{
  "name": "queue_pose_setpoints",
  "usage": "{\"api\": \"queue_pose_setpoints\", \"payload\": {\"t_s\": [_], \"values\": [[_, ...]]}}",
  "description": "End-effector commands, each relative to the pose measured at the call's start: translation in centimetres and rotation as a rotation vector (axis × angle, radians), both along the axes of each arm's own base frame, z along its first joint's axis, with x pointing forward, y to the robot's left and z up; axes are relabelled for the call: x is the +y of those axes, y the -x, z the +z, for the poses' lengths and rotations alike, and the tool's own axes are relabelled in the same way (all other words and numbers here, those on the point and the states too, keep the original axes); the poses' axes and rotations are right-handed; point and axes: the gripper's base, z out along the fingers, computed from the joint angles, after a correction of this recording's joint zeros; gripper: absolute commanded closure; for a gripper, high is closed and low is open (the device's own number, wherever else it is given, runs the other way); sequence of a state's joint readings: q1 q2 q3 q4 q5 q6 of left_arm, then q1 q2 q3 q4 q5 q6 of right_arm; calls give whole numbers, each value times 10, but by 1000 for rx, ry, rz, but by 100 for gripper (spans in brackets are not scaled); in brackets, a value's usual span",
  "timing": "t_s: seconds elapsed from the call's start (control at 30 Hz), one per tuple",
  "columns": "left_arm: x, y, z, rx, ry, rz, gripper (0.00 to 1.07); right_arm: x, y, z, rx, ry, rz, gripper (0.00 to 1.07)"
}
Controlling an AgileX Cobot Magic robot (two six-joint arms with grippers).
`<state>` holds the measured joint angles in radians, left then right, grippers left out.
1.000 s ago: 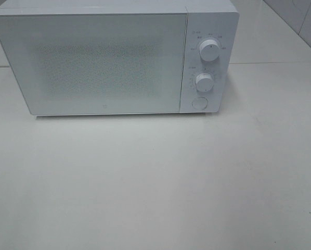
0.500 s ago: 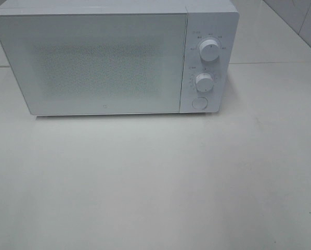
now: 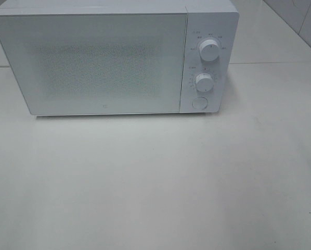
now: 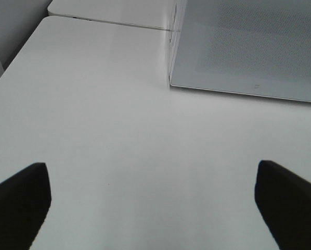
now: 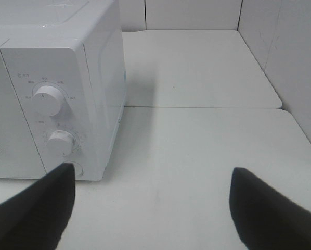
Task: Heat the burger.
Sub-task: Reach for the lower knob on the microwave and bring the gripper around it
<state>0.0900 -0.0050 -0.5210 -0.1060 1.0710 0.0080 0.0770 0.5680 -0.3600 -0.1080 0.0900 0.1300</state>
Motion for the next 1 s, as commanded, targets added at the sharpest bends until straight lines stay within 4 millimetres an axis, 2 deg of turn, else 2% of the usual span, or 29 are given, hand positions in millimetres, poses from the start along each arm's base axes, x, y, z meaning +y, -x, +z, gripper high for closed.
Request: {"api": "queue_pose_setpoints", "payload": {"t_s": [0.03, 0.33, 0.47, 0.6, 0.73, 0.9, 1.0], "values": [[0, 3, -1, -18, 7, 4, 6, 1, -6, 1, -31, -13, 3, 31], [0, 3, -1, -18, 7, 4, 6, 5, -37, -12, -27, -8, 25, 31], [0, 3, -1, -18, 7, 4, 6, 8, -57, -17, -80, -16, 43, 31], [0, 3, -1, -18, 7, 4, 6, 10, -67, -21, -108, -11, 51, 31], [0, 3, -1, -18, 7, 4, 6, 9, -85, -32, -135, 41, 45, 31], [0, 3, -1, -18, 7, 4, 6, 8, -97, -41, -159, 71, 9, 31], [0, 3, -1, -18, 7, 4, 6, 14, -102, -46, -170, 89, 19, 31]]}}
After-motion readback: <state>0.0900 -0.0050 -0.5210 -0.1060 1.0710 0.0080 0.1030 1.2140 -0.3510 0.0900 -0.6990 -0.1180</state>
